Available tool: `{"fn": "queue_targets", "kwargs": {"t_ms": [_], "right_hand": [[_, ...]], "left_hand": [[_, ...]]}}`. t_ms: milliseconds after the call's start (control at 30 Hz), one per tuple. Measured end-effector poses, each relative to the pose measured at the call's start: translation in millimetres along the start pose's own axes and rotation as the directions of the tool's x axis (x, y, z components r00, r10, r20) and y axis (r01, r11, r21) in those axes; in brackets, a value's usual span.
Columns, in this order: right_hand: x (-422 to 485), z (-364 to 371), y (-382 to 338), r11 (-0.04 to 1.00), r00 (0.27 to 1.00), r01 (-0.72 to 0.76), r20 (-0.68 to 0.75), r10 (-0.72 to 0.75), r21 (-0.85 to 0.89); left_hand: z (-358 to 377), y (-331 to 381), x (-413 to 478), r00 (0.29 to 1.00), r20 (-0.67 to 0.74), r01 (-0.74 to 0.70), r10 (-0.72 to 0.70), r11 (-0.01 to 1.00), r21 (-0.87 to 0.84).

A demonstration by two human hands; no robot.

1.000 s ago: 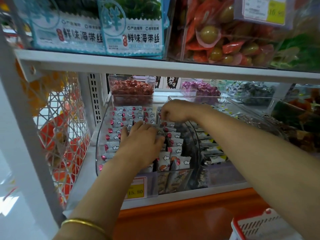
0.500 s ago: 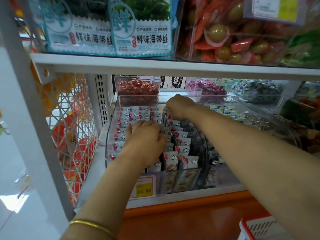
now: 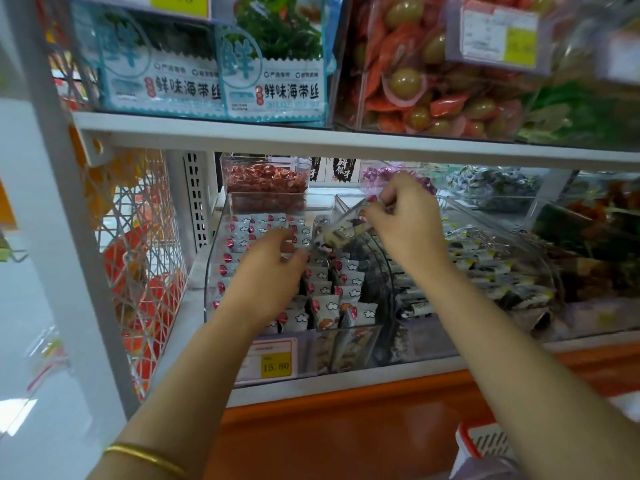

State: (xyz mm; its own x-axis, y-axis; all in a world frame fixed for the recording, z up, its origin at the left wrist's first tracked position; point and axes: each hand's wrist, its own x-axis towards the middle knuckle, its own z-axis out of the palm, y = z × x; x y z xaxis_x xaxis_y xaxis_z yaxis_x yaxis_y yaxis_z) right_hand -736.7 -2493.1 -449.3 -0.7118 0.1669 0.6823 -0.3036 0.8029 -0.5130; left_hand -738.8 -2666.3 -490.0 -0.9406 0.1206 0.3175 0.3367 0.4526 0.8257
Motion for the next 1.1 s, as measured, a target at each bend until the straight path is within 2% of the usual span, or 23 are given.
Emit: {"fn": "queue_targets", "kwargs": {"t_ms": [67, 167, 333, 533, 700, 767, 867, 933, 1000, 1100], "right_hand": [[-14.8, -4.6, -4.0, 0.962, 0.990, -0.140, 0.021, 0.140, 0.232], [-30.3, -9.6, -7.8, 0.798, 0.940, -0.340, 0.155, 0.304, 0.497], [-48.1, -16.3, -8.4, 0.467, 0.881, -0.463, 0.334, 0.334, 0.754], [-50.8, -18.4, -9.3, 0.174, 0.824, -0.525, 0.446, 0.350, 0.833], [-50.7, -17.4, -7.8, 0.055, 0.779, -0.563, 0.507, 0.368, 0.825], [-50.8, -16.8, -6.9, 0.038, 0.768, -0.573, 0.520, 0.373, 0.819], [-51.8, -16.2, -6.9, 0.025, 0.772, -0.582, 0.542, 0.332, 0.813], [-52.4, -14.9, -6.6, -0.030, 0.765, -0.584, 0.563, 0.312, 0.811], [-52.7, -13.9, -6.8, -0.071, 0.762, -0.589, 0.583, 0.281, 0.805], [-52.6, -13.1, -7.7, -0.130, 0.767, -0.578, 0.591, 0.251, 0.805]], "left_hand": [[-1.6, 1.0, -4.4, 0.999, 0.017, 0.050, -0.049, 0.996, -0.072], [-7.3, 3.7, -9.2, 0.995, 0.040, 0.101, -0.095, 0.974, -0.205], [-14.6, 2.2, -15.7, 0.983, 0.074, 0.183, -0.167, 0.894, -0.409], [-21.5, 6.6, -19.7, 0.962, 0.170, 0.269, -0.213, 0.634, -0.725], [-23.8, 9.1, -19.6, 0.956, 0.201, 0.283, -0.215, 0.486, -0.827], [-24.2, 9.1, -19.8, 0.956, 0.169, 0.267, -0.239, 0.477, -0.837], [-21.7, 9.4, -21.3, 0.959, 0.077, 0.234, -0.272, 0.610, -0.757], [-19.0, 10.9, -21.5, 0.955, 0.039, 0.230, -0.294, 0.650, -0.724], [-17.2, 12.8, -21.4, 0.945, 0.046, 0.249, -0.323, 0.622, -0.743], [-17.4, 13.9, -20.7, 0.923, 0.102, 0.300, -0.371, 0.527, -0.795]]}}
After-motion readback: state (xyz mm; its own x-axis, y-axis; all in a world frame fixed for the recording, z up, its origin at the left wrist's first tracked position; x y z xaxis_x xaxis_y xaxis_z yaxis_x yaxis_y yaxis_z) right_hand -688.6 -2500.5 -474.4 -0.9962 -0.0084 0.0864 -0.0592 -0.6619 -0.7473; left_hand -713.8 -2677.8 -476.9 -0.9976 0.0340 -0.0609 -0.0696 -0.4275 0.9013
